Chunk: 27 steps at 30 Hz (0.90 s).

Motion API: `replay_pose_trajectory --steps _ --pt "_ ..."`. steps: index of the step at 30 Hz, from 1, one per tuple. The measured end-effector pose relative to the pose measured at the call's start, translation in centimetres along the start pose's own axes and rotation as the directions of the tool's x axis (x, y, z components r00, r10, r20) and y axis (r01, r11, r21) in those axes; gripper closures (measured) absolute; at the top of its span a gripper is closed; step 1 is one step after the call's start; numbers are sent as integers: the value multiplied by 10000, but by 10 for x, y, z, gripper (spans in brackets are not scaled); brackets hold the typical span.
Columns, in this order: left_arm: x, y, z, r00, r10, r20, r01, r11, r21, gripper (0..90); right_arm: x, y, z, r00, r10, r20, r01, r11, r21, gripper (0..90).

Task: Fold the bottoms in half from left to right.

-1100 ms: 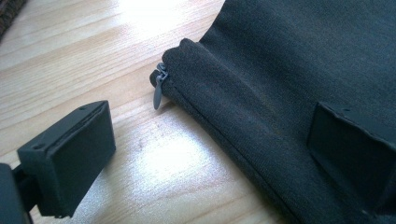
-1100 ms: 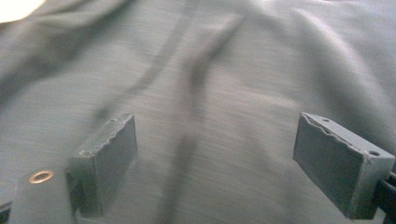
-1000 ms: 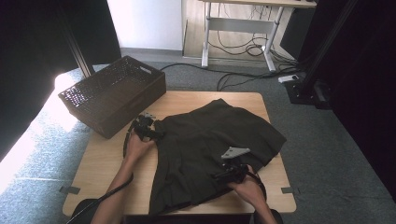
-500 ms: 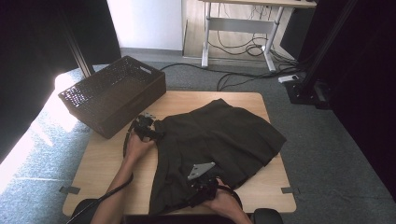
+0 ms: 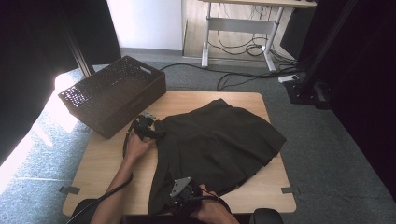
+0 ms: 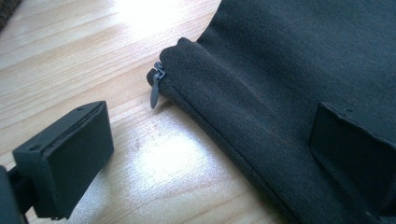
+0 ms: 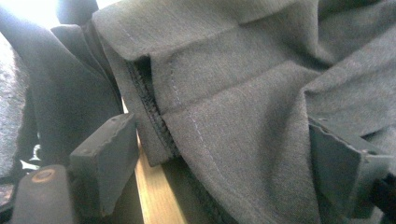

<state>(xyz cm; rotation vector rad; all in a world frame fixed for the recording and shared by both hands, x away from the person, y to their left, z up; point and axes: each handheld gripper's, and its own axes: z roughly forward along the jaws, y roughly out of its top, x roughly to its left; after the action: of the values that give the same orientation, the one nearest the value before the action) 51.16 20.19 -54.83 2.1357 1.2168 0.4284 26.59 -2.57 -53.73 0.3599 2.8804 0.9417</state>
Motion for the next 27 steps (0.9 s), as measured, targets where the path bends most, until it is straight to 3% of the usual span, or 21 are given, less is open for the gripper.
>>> replay_pose_trajectory --steps 4,8,11,18,27 --pt "-2 -1 -1 10000 -14 -44 13 9999 -151 30 -4 1 -4 10000 4 3 -4 10000 -18 362" --pt "-8 -3 -6 9994 233 267 -216 9980 -600 276 -9 0 -8 9996 181 230 -179 9998 -76 626" --pt "-12 -4 -6 9993 200 308 -177 9973 -718 396 -14 -1 -9 9985 340 424 -334 9993 -159 778" --pt "-20 -3 -6 9964 136 838 -70 9968 -791 784 -17 0 -9 9988 308 372 -304 9995 -93 811" --pt "-16 -7 -11 9965 238 799 -165 9957 -916 831 -17 0 -9 9996 282 90 -281 9994 -190 822"
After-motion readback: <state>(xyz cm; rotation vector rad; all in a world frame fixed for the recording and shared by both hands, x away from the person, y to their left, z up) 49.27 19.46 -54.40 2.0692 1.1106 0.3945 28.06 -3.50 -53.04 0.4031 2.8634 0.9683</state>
